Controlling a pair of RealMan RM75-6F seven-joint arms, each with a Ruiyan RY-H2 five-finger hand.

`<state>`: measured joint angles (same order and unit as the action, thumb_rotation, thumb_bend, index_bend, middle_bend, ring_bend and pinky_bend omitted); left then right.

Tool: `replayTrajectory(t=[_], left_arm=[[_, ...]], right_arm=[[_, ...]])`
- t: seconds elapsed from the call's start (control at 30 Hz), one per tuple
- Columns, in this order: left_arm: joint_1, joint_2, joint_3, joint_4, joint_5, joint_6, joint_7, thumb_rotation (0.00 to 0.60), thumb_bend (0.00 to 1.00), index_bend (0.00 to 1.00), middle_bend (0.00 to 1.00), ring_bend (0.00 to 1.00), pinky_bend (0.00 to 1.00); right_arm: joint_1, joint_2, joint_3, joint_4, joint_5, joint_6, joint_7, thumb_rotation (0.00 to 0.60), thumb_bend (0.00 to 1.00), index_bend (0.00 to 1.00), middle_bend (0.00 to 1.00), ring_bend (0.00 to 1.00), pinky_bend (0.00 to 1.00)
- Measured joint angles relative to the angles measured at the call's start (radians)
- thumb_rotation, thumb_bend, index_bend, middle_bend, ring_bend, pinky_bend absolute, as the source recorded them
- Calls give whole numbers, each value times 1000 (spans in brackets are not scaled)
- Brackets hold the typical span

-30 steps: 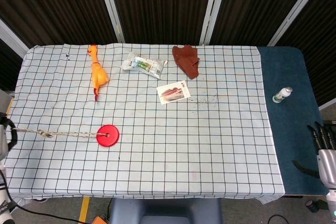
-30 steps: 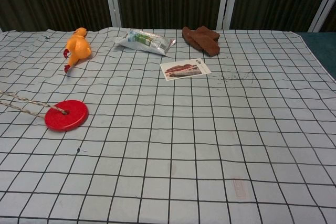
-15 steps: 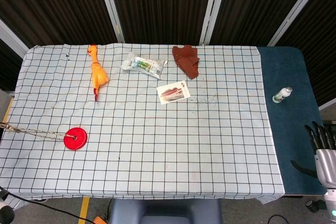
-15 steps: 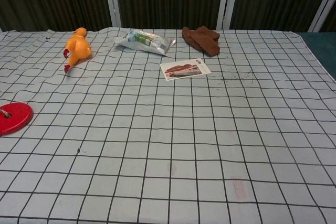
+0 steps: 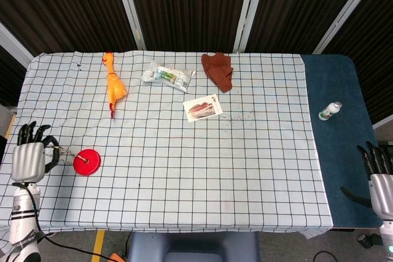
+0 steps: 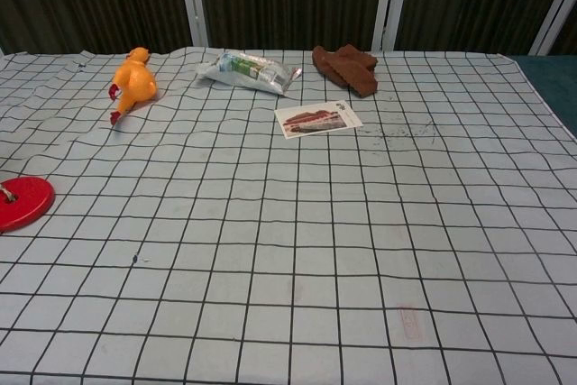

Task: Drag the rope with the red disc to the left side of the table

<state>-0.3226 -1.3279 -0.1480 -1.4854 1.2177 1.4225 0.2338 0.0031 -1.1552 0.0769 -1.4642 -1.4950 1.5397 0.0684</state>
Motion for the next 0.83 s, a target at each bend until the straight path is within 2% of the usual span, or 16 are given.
replayTrajectory(t=[0.07,0.13,0.33,0.57,0.83], left_arm=[[-1,40,12,-42,-3,-59,2,600,354,0,0,0,0],[1,54,20,-56,-6,-75,-3,600,353,0,0,0,0],[31,126,47,-98,23,-54,-55,600,364,0,0,0,0],[103,209,114,-130,148,-3,-155,600,383,0,0,0,0],[90,235,67,-162,112,-22,-162,600,363,0,0,0,0]], right_arm=[[1,0,-1,1,0,-3,2,600,246,0,0,0,0],[2,-2,-2,3,-2,-4,3,600,246,0,0,0,0],[2,-1,-5,-2,-11,2,6,600,245,0,0,0,0],[7,2,-14,-16,-36,7,-2,600,246,0,0,0,0],[5,5,-15,-30,-39,16,-6,600,246,0,0,0,0]])
